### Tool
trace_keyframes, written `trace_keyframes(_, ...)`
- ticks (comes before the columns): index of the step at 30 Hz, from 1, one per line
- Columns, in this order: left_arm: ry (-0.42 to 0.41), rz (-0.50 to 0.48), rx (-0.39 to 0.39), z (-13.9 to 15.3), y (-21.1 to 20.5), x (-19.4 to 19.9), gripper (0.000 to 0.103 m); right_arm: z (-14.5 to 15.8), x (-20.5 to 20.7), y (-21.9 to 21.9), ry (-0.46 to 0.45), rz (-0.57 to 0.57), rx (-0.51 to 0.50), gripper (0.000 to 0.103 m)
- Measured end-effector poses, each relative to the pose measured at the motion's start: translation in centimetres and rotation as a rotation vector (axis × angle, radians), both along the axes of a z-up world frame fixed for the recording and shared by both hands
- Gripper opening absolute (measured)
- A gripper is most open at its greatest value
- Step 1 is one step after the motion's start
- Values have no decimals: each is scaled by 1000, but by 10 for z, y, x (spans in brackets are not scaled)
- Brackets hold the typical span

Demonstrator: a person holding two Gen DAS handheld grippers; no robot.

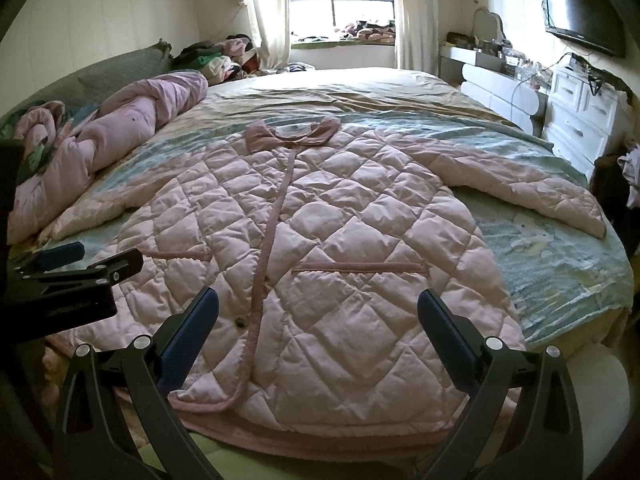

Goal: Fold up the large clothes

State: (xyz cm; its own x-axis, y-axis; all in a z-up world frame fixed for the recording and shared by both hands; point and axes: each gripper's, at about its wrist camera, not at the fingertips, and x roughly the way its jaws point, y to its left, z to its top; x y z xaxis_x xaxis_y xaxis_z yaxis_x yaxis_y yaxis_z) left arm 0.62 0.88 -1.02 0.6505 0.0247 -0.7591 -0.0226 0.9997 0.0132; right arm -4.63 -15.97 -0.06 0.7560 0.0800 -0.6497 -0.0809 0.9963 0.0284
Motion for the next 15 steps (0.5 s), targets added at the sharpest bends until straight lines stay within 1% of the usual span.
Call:
trace_keyframes(6,16,-9,2,-2,-2,8,94,-12,9,4,22,10,0,99)
trace_keyframes(9,19,-17,-20,-2,-1,12,94,-12,16,6,34,17,0,99)
trace_keyframes(15,22,-36,-33,1,-5,26,94,-11,30,5,52,17,10,99)
